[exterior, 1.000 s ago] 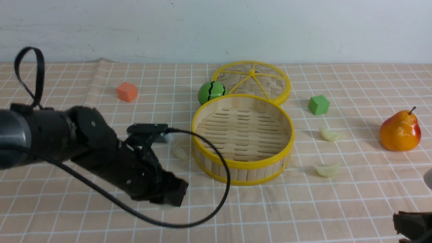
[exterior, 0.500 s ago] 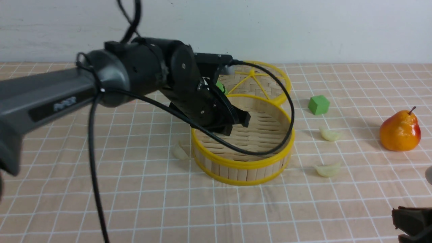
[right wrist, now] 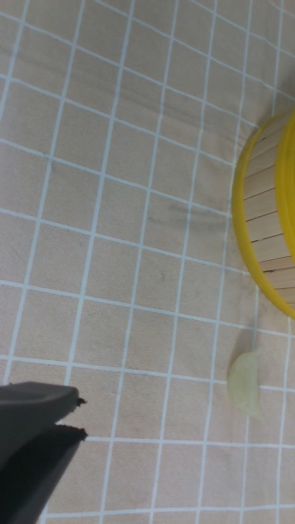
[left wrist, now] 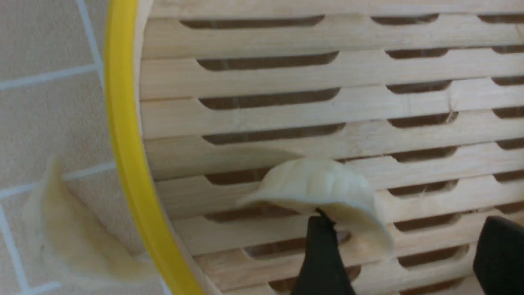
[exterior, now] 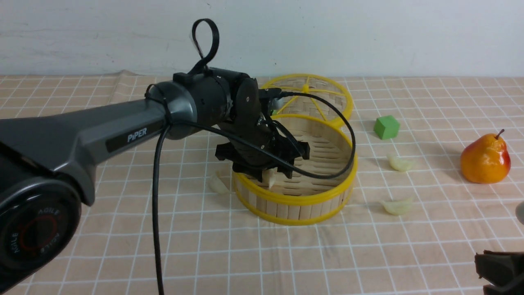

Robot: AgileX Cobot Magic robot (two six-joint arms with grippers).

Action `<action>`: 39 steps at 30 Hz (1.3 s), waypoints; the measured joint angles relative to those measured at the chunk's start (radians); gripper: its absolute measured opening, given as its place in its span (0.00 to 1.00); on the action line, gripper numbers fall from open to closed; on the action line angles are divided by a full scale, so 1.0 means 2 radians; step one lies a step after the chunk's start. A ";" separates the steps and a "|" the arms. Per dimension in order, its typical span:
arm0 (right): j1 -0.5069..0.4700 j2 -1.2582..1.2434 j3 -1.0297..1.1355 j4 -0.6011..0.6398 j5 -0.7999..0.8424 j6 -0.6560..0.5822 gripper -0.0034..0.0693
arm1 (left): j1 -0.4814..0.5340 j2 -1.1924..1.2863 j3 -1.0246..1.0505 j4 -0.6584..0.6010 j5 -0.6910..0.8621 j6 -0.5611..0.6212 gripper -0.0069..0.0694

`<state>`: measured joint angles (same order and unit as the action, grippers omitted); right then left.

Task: Put the dumplings into the steamer on the table with the brown tablecloth.
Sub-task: 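Place the dumpling into the bamboo steamer basket with the left gripper, then reach for and grasp a dumpling on the table with the left gripper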

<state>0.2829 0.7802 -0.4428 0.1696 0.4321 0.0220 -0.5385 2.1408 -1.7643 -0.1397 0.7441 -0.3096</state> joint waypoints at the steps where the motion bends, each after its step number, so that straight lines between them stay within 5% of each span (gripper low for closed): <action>1: 0.000 0.000 0.000 0.000 0.000 0.000 0.16 | 0.000 -0.004 0.000 0.000 0.007 0.000 0.71; 14: 0.000 0.000 0.000 0.000 0.001 0.000 0.18 | 0.054 -0.107 0.003 0.089 0.084 -0.070 0.64; 33: 0.000 0.000 0.000 0.000 0.004 0.000 0.20 | 0.090 0.012 0.031 0.036 0.035 -0.102 0.64; 39: 0.000 0.000 0.000 0.000 0.004 0.000 0.21 | 0.090 0.023 0.031 0.037 0.035 -0.055 0.50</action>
<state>0.2829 0.7802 -0.4428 0.1700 0.4401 0.0220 -0.3586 2.1877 -1.7015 -0.0649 0.8140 -0.4202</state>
